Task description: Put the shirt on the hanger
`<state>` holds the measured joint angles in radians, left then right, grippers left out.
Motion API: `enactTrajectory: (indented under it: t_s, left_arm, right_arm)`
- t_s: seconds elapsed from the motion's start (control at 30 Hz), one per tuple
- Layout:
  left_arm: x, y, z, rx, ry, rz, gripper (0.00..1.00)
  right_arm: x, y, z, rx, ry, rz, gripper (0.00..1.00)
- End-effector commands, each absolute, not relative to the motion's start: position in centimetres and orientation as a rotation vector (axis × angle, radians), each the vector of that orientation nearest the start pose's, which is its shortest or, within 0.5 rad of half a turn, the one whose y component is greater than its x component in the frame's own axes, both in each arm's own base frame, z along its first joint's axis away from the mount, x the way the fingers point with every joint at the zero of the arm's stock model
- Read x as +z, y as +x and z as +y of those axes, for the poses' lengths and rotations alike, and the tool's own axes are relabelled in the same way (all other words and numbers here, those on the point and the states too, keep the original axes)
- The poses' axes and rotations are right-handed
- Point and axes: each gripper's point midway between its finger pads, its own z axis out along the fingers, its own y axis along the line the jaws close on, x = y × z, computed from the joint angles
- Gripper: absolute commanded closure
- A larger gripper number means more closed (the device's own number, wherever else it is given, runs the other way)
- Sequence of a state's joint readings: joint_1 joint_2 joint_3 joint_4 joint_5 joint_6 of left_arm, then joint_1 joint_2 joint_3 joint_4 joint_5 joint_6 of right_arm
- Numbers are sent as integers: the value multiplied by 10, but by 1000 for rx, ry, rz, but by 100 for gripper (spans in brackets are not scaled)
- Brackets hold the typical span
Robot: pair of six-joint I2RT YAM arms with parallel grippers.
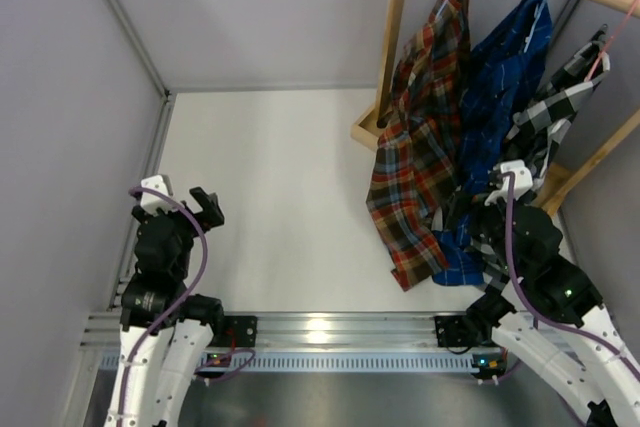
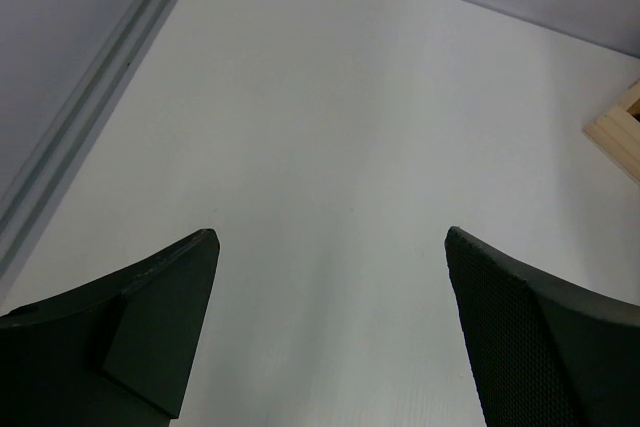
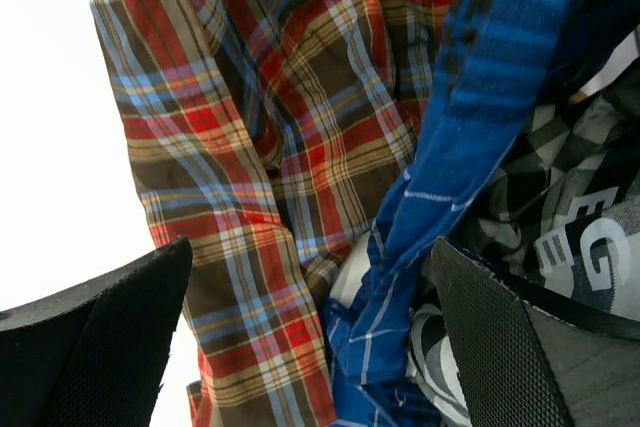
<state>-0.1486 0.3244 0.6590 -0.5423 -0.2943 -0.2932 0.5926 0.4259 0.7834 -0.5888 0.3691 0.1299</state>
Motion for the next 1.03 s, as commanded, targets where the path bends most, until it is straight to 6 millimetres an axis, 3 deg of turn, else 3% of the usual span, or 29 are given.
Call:
enactTrajectory:
  t_s: [0.0,0.2,0.4,1.0]
  left_arm:
    - [243,226,-8,-130,-265,1759,2]
    - [240,227,-25,-208,-180,1770,2]
    - [240,226,-28,-221,-168,1770,2]
    - [241,226,-34,-245,-130,1770,2]
  right_arm:
    - [290,207,70,218,-135,1699,0]
    - [286,207,67,210,-115,1705,1]
    - [276,209,64,196,-89,1723,1]
    - [279,209,62,182,-76,1734,0]
